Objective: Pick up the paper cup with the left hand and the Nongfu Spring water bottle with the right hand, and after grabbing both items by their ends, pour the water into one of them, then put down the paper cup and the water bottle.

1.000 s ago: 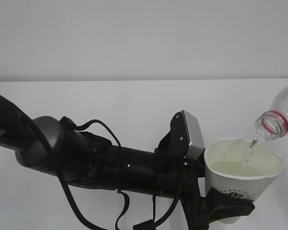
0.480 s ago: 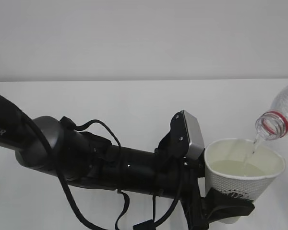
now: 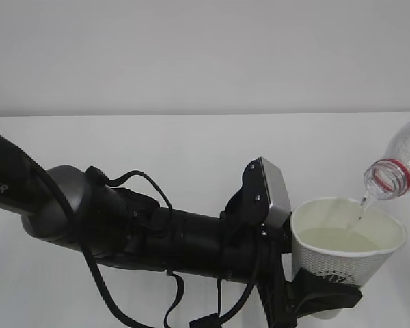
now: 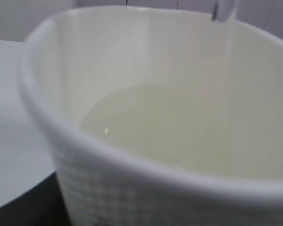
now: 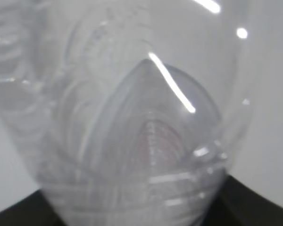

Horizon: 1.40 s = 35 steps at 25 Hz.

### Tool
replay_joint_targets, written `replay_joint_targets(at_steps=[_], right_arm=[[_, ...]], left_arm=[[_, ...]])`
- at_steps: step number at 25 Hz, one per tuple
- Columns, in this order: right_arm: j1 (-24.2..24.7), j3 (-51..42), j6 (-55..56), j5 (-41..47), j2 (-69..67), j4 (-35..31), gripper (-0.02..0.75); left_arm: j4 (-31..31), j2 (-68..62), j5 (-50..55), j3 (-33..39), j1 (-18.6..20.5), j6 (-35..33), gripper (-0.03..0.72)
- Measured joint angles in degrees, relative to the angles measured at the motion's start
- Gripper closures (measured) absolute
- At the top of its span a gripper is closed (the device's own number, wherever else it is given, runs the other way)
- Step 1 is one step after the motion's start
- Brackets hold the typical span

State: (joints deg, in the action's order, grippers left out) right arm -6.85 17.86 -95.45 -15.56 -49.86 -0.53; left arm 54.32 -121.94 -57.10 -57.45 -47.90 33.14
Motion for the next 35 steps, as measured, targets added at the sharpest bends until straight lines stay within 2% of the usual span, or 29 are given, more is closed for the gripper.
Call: replay_joint_targets(at_steps=[27,35], right_arm=[[0.0,0.0,-0.1,0.0,0.0,0.0,0.325],[0.0,0.0,3.4,-0.1,0.0,-0.1,0.325]], left_arm=[[0.0,0.0,0.3,0.0,0.0,0.0,0.177],[-0.5,0.0,0.4,0.0,0.0,0.0,0.177]])
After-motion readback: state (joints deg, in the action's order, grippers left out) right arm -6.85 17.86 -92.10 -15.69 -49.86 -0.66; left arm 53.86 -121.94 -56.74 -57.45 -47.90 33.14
